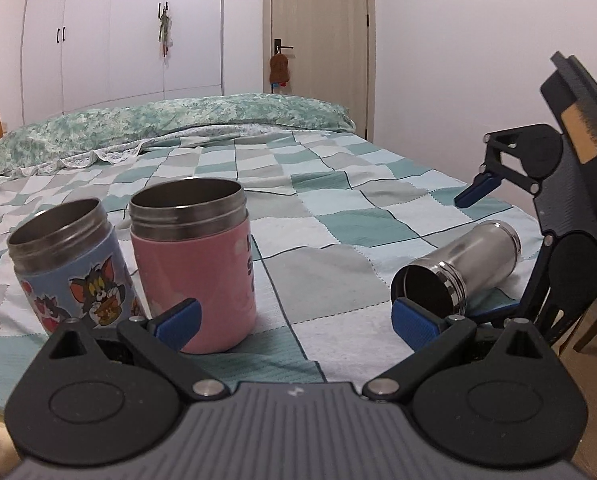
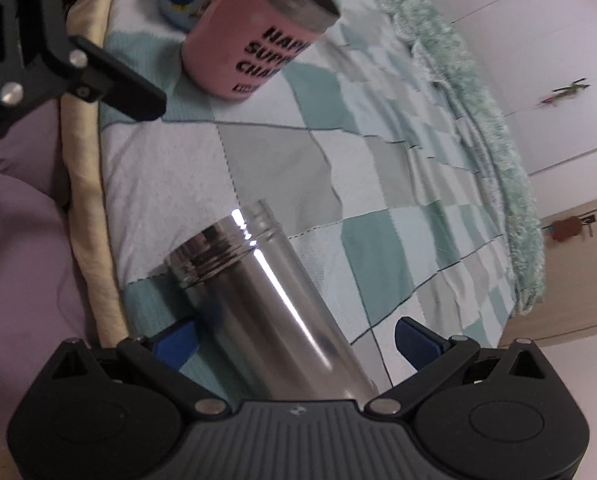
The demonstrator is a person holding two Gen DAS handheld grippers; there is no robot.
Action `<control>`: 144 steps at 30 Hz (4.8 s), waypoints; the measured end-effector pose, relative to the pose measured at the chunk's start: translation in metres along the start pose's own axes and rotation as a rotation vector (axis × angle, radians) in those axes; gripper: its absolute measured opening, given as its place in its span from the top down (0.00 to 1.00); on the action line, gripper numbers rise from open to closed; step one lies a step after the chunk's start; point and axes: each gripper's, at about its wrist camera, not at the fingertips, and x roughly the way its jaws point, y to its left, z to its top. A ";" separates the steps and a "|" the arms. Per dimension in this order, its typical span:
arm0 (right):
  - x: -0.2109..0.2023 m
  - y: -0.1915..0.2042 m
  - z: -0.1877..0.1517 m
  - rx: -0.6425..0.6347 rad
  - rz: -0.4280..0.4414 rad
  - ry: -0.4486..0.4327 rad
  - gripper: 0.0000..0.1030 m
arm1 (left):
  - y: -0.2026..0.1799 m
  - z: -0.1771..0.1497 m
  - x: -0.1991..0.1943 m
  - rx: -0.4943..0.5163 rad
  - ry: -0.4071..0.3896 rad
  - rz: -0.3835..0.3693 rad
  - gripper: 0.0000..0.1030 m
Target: Flip cup upright
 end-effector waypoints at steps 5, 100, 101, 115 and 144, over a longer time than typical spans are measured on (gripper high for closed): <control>0.008 0.001 0.005 -0.051 0.092 0.023 0.25 | 0.000 0.000 0.008 0.004 0.012 -0.007 0.00; 0.007 0.008 0.011 0.946 -0.220 -0.818 0.39 | 0.056 -0.001 0.004 -0.123 -0.052 -0.006 0.00; 0.006 0.008 0.010 0.952 -0.220 -0.817 0.39 | 0.056 -0.001 0.004 -0.122 -0.054 -0.003 0.00; -0.084 0.048 -0.022 1.004 -0.325 -0.906 0.00 | 0.039 -0.009 -0.064 -0.116 -0.218 0.060 0.00; -0.092 0.113 -0.069 1.057 -0.432 -0.759 0.00 | 0.013 -0.065 -0.087 -0.070 -0.416 0.172 0.00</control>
